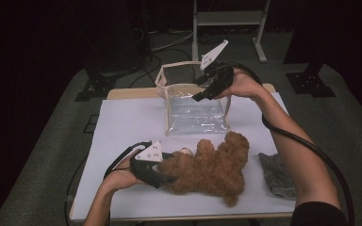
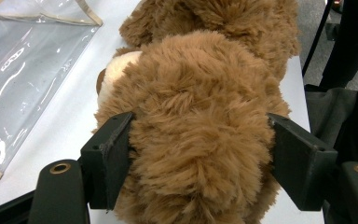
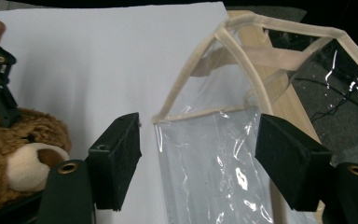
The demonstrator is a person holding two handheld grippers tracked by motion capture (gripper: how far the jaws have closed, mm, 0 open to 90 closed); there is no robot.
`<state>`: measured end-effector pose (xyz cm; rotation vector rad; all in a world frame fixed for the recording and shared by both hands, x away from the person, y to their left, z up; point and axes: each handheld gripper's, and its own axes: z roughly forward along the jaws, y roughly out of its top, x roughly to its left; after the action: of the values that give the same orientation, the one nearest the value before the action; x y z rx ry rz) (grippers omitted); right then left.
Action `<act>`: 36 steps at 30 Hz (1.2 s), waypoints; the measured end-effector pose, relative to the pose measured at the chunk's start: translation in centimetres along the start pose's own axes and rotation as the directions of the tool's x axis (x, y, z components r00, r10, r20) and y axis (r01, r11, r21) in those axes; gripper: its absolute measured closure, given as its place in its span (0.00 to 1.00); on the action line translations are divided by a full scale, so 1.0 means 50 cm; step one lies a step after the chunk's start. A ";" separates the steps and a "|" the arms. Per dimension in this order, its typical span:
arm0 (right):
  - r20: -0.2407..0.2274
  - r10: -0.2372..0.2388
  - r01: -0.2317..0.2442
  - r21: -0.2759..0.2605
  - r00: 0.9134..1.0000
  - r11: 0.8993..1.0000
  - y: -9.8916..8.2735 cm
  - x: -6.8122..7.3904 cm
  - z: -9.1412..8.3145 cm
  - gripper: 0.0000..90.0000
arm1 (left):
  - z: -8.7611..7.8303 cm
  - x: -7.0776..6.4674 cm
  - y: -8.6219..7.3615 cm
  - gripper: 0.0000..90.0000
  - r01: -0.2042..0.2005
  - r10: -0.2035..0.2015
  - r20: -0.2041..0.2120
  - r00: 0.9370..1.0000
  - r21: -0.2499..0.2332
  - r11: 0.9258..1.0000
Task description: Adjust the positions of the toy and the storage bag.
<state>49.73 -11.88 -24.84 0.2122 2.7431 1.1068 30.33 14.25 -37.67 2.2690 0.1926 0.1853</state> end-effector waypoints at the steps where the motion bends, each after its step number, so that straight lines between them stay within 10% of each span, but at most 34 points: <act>1: 0.000 0.000 0.000 0.000 1.000 1.000 0.000 0.000 0.000 0.33 | 0.000 0.000 0.000 0.30 0.000 0.000 0.000 1.000 0.000 1.000; 36: 0.034 0.078 -0.080 0.072 0.996 0.994 -0.041 -0.093 0.045 0.43 | 0.004 0.002 -0.001 0.28 0.006 -0.006 0.000 1.000 0.005 1.000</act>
<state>54.58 -12.74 -27.36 0.3478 2.7716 1.0132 30.46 14.17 -37.81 2.2731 0.1998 0.1819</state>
